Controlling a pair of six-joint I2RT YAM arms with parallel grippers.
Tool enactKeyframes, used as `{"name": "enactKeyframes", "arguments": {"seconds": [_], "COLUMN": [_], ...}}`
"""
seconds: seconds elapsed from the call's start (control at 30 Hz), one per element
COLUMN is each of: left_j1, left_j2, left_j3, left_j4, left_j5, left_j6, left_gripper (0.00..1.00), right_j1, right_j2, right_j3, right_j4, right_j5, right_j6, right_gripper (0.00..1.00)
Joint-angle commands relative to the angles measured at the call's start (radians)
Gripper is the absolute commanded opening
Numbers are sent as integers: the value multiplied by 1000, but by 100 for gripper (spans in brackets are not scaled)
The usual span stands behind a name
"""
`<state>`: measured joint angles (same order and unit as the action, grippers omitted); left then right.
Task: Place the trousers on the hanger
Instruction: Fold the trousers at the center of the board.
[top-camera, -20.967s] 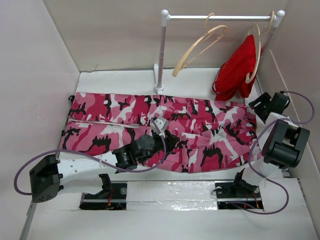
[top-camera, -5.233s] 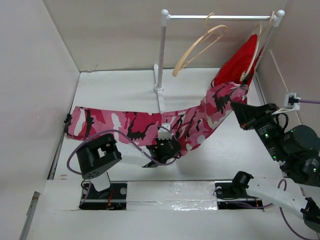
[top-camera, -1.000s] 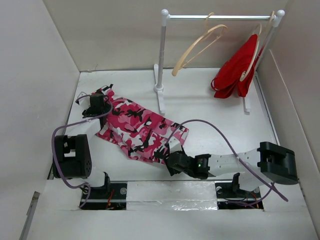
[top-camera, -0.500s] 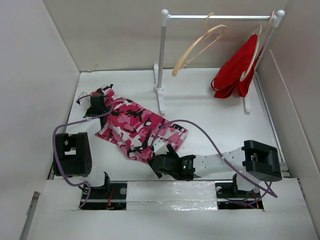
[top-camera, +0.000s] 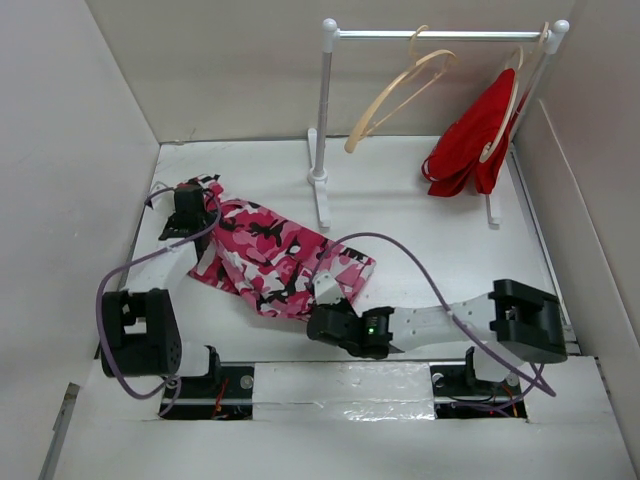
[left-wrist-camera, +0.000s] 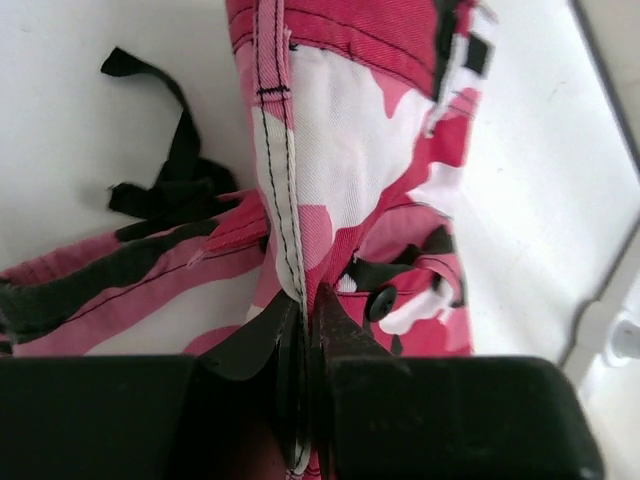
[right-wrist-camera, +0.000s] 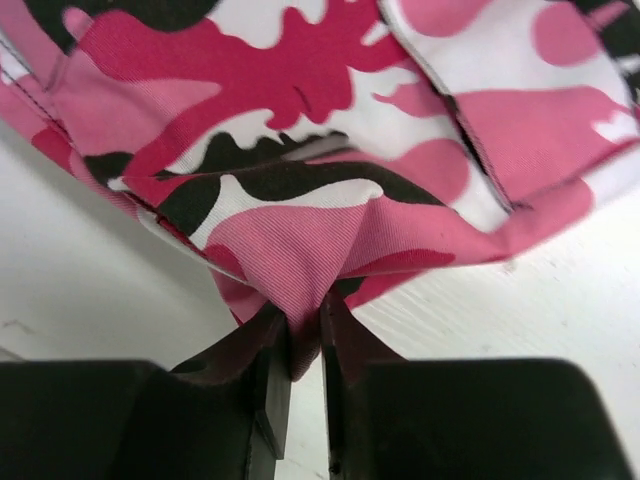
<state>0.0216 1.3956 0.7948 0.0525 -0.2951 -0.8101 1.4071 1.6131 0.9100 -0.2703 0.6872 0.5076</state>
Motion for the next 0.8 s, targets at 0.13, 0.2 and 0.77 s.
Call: {"name": "enactKeyframes", "arguments": {"seconds": [0.13, 0.2, 0.77], "left_j1": [5, 5, -70], "left_j2": [-306, -361, -825], "left_j3": [-214, -293, -375], "left_j4": [-79, -72, -146], "left_j5": [-101, -111, -67], "left_j6": [-142, -205, -135], "left_gripper": [0, 0, 34], "right_j1": [-95, -134, -243], "right_j2": [-225, -258, -760], "right_j3": [-212, -264, -341], "right_j4": [51, 56, 35], "right_j5": [52, 60, -182], "right_j6": [161, 192, 97], "right_gripper": [18, 21, 66]}}
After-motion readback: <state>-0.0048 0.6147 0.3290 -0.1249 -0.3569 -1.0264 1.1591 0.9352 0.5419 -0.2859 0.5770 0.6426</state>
